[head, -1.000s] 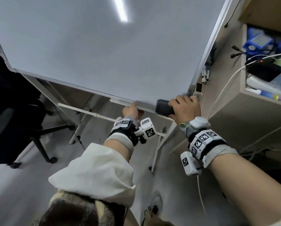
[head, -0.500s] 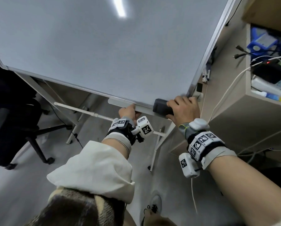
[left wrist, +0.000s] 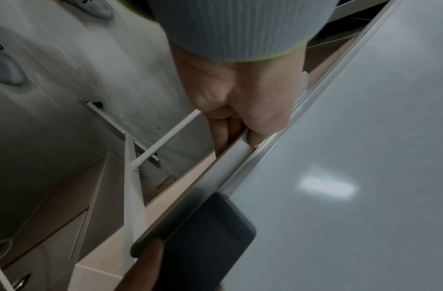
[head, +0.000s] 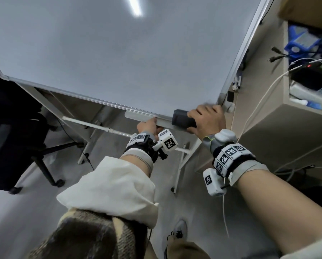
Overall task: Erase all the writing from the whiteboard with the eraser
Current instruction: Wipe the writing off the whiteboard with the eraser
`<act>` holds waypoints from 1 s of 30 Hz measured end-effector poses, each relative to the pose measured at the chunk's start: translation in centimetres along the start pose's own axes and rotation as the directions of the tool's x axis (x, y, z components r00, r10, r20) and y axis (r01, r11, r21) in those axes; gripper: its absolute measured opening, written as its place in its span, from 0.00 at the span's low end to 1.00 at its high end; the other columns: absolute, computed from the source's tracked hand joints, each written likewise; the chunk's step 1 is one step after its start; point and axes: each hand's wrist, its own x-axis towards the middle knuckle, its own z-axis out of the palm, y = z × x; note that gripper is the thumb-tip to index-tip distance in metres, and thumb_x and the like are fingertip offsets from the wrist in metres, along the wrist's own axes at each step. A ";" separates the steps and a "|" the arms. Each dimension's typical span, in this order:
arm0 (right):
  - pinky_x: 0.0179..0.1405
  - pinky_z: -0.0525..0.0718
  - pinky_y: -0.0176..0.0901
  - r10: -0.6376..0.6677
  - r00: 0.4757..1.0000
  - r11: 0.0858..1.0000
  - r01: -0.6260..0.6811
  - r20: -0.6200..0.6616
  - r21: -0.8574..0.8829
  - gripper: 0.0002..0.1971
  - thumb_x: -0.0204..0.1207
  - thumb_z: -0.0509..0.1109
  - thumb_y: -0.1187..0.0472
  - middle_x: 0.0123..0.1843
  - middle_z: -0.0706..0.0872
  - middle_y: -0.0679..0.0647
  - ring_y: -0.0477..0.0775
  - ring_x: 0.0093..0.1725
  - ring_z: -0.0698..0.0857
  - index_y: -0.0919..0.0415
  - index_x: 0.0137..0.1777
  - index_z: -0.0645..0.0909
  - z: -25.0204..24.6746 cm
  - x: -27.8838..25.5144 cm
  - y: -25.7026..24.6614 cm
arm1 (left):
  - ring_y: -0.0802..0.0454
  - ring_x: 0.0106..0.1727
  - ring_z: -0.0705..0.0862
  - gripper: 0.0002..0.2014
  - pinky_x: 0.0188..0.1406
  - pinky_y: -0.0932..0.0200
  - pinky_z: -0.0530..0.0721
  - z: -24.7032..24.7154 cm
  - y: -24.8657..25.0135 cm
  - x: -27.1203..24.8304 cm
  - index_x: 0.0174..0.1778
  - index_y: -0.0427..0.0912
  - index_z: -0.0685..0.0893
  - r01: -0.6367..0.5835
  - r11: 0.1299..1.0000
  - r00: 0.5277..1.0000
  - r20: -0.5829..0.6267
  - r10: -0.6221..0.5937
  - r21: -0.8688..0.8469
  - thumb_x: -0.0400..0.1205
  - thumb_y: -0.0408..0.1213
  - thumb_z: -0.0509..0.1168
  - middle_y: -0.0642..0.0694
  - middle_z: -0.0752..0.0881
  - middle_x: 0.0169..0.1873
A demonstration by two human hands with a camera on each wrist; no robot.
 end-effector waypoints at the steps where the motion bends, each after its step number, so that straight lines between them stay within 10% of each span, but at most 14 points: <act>1: 0.51 0.67 0.52 0.010 1.000 1.000 -0.010 -0.005 -0.005 0.24 0.58 0.85 0.43 0.47 0.86 0.52 0.59 0.48 0.83 0.51 0.52 0.85 -0.2 -0.5 0.7 | 0.51 0.13 0.81 0.08 0.09 0.65 0.80 0.0 -0.1 -0.1 0.56 0.30 0.77 -0.006 1.000 1.000 0.002 0.006 -0.003 0.83 0.27 0.65 0.37 0.83 0.33; 8: 0.50 0.69 0.52 0.045 0.999 0.999 -0.044 0.010 -0.022 0.24 0.55 0.86 0.45 0.47 0.85 0.53 0.59 0.46 0.83 0.52 0.50 0.85 0.2 -1.3 1.3 | 0.44 0.36 0.86 0.17 0.32 0.50 0.88 0.6 -0.8 -1.0 0.66 0.25 0.79 -0.021 0.995 1.000 -0.001 0.021 -0.094 0.82 0.30 0.67 0.28 0.87 0.58; 16: 0.50 0.67 0.52 0.003 1.000 1.000 -0.003 0.001 -0.022 0.24 0.58 0.84 0.43 0.48 0.85 0.52 0.59 0.47 0.83 0.52 0.52 0.85 0.4 -0.8 1.4 | 0.44 0.32 0.86 0.14 0.18 0.58 0.86 0.8 -0.5 -1.2 0.63 0.24 0.79 -0.017 0.998 1.000 -0.004 0.017 -0.064 0.83 0.27 0.66 0.31 0.87 0.52; 21: 0.48 0.67 0.51 0.040 0.999 0.997 -0.042 -0.033 -0.065 0.25 0.55 0.85 0.43 0.44 0.85 0.53 0.59 0.43 0.83 0.53 0.50 0.85 0.2 -2.3 2.7 | 0.47 0.27 0.82 0.17 0.26 0.52 0.86 1.2 -0.8 -1.8 0.66 0.24 0.78 -0.018 0.999 1.000 0.004 0.018 -0.039 0.83 0.28 0.66 0.33 0.84 0.45; 24: 0.49 0.67 0.52 0.105 0.977 0.994 -0.110 -0.188 -0.018 0.24 0.59 0.81 0.44 0.45 0.85 0.55 0.60 0.44 0.83 0.54 0.53 0.85 -1.3 -1.0 2.6 | 0.40 0.39 0.90 0.18 0.11 0.59 0.81 0.7 0.0 -2.3 0.67 0.25 0.77 -0.013 1.000 1.000 -0.014 0.013 0.015 0.83 0.28 0.66 0.33 0.85 0.44; 30: 0.47 0.71 0.53 0.069 0.931 0.996 -0.085 -0.359 -0.030 0.25 0.61 0.79 0.45 0.47 0.86 0.55 0.61 0.45 0.84 0.54 0.57 0.85 -5.3 3.4 3.9 | 0.46 0.32 0.79 0.12 0.14 0.65 0.78 -0.9 1.4 -2.7 0.39 0.39 0.70 0.034 0.974 0.995 0.088 -0.055 0.225 0.85 0.35 0.65 0.42 0.78 0.36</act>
